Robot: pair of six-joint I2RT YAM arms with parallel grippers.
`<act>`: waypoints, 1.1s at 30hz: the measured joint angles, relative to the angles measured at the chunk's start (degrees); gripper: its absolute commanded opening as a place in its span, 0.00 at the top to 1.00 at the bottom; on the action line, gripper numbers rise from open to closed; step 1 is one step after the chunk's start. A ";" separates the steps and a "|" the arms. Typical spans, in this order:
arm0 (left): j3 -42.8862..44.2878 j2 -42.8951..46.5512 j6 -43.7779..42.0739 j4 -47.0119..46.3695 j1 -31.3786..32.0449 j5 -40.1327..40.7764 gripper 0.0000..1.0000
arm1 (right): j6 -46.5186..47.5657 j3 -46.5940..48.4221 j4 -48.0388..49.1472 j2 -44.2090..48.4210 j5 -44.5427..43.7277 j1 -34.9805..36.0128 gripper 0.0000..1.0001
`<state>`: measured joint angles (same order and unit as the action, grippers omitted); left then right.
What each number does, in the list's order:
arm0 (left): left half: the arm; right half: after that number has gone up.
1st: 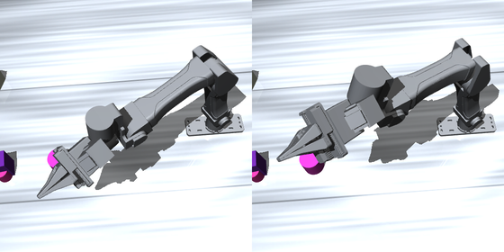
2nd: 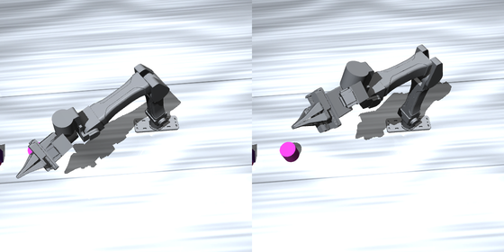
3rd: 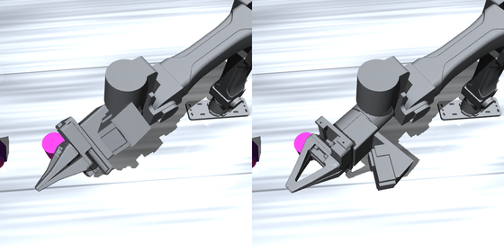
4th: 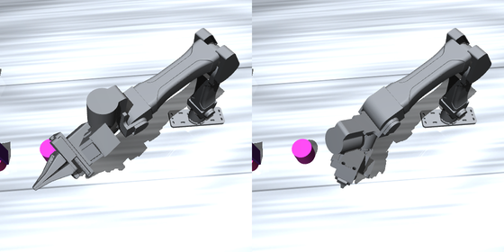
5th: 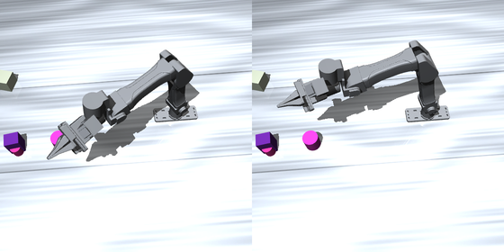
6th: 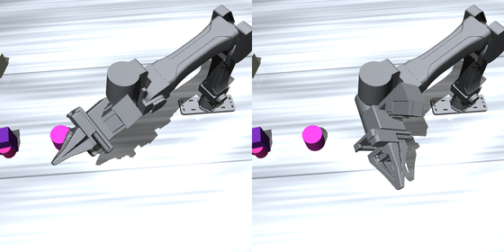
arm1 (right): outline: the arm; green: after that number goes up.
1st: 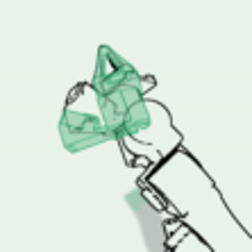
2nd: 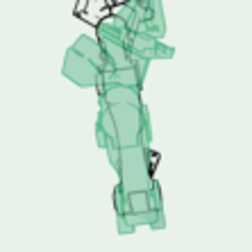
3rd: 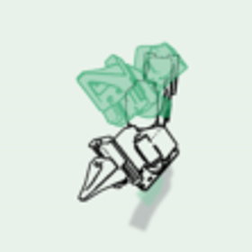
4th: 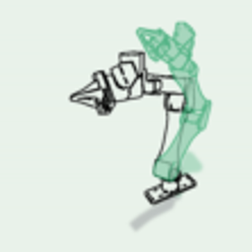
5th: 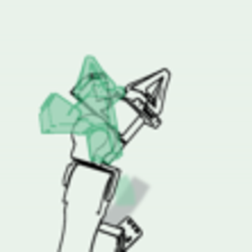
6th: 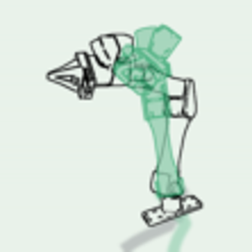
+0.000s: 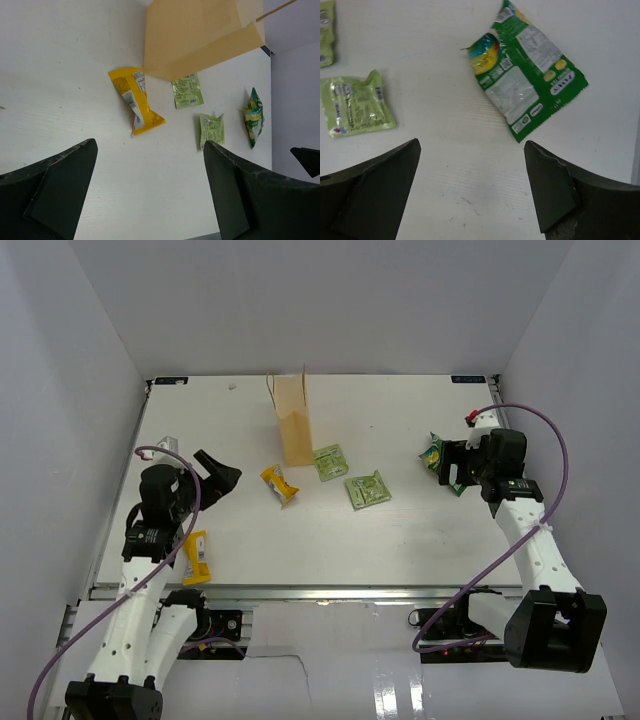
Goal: Place the snacks into the paper bag
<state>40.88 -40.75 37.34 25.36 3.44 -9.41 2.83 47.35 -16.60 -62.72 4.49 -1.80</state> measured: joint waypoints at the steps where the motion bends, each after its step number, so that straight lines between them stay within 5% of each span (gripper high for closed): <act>1: -0.63 -0.35 1.09 -0.20 0.00 -1.03 0.02 | 2.25 0.02 -0.20 0.00 2.69 -0.07 0.10; 11: -7.43 -11.93 15.23 -3.67 2.10 -5.20 0.08 | 32.44 5.73 -17.55 -4.94 34.42 5.88 0.10; 21: -0.15 -33.48 20.92 -5.73 15.37 6.03 0.14 | 37.59 4.22 -20.41 -8.55 41.20 5.95 0.10; 33: 13.46 -55.45 21.44 -12.57 16.37 12.04 0.22 | 38.14 2.40 -20.11 -9.35 42.42 5.92 0.10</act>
<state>54.35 -96.20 58.78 12.80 19.81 2.63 40.97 49.76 -36.71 -72.07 46.92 4.12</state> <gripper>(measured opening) 0.819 0.900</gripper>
